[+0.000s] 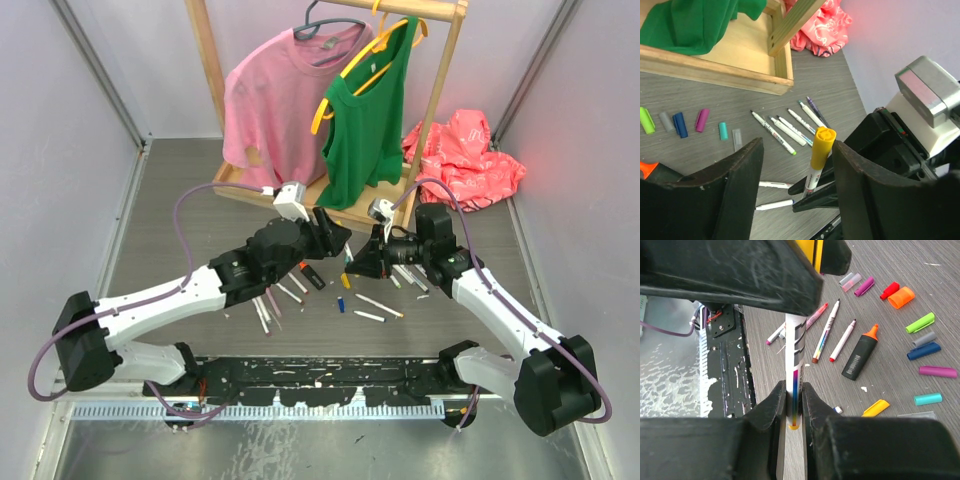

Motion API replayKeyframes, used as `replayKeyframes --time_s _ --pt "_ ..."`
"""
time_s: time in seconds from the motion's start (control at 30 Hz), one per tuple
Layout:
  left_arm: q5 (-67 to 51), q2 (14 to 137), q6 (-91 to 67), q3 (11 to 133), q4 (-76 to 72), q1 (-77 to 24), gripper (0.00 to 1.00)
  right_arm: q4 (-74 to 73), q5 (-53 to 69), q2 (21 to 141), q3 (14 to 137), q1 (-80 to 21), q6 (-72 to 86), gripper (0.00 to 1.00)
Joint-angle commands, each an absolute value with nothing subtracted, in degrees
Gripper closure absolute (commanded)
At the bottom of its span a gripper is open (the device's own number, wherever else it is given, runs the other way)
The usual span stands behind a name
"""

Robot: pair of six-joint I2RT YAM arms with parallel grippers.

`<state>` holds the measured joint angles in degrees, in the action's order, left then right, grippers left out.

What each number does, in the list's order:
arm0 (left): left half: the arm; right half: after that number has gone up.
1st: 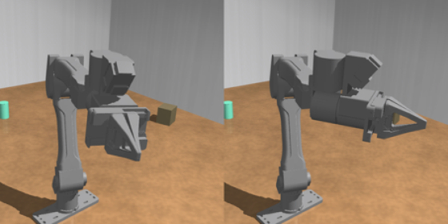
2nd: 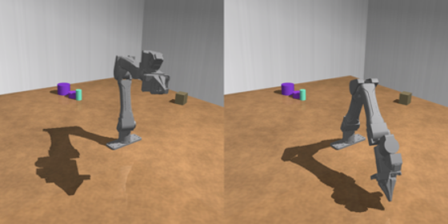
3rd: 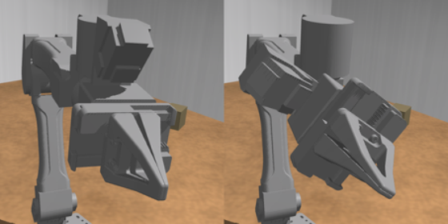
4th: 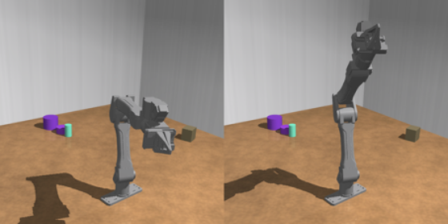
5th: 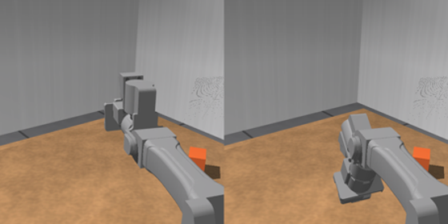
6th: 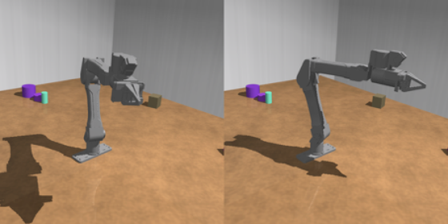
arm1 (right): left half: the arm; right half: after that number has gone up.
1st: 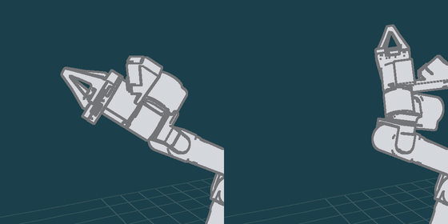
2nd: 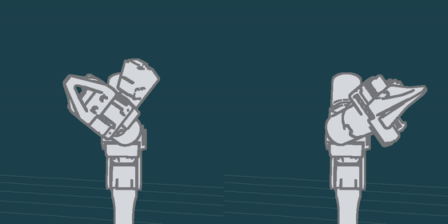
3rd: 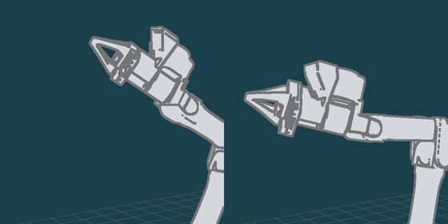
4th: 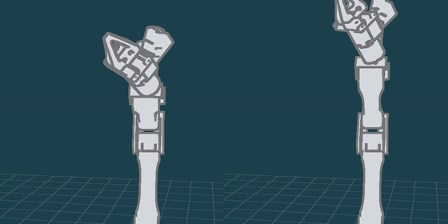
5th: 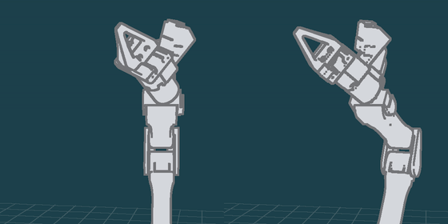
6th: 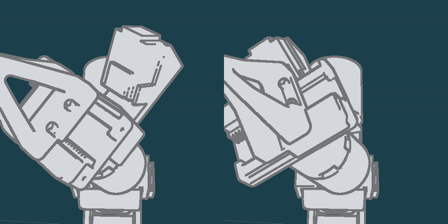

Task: Open the pen caps
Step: Pick up the pen from the center of the board.

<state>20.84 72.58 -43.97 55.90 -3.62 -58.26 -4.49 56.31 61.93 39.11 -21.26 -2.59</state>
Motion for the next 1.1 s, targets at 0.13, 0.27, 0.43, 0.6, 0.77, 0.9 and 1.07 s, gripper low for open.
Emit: replayKeyframes --time_s 0.13,0.27,0.43,0.6,0.77,0.9,1.07 --pt "21.91 75.28 -44.97 61.14 -2.28 -58.34 0.52 -3.95 56.08 62.31 42.00 -21.32 -4.18 0.99" --pt "21.99 75.83 -45.35 61.56 -2.12 -58.31 0.58 -4.20 55.90 62.45 42.01 -21.31 -4.38 0.99" --pt "22.00 76.36 -45.52 62.00 -1.53 -58.27 0.60 -4.39 55.66 62.49 41.92 -21.37 -4.83 0.99" --pt "22.14 76.69 -45.53 62.38 -1.23 -58.32 0.60 -4.94 55.12 62.49 41.92 -21.42 -5.69 0.99" --pt "22.40 76.67 -45.53 62.66 -1.01 -58.32 0.61 -5.31 54.84 62.53 41.94 -21.48 -6.27 0.99" --pt "22.74 76.38 -45.62 62.66 -0.79 -58.35 0.62 -5.71 54.64 62.66 41.97 -21.83 -6.92 0.99" --pt "22.41 76.29 -45.62 62.59 -0.80 -58.27 0.69 -6.16 54.01 62.67 42.10 -22.06 -7.45 0.99"
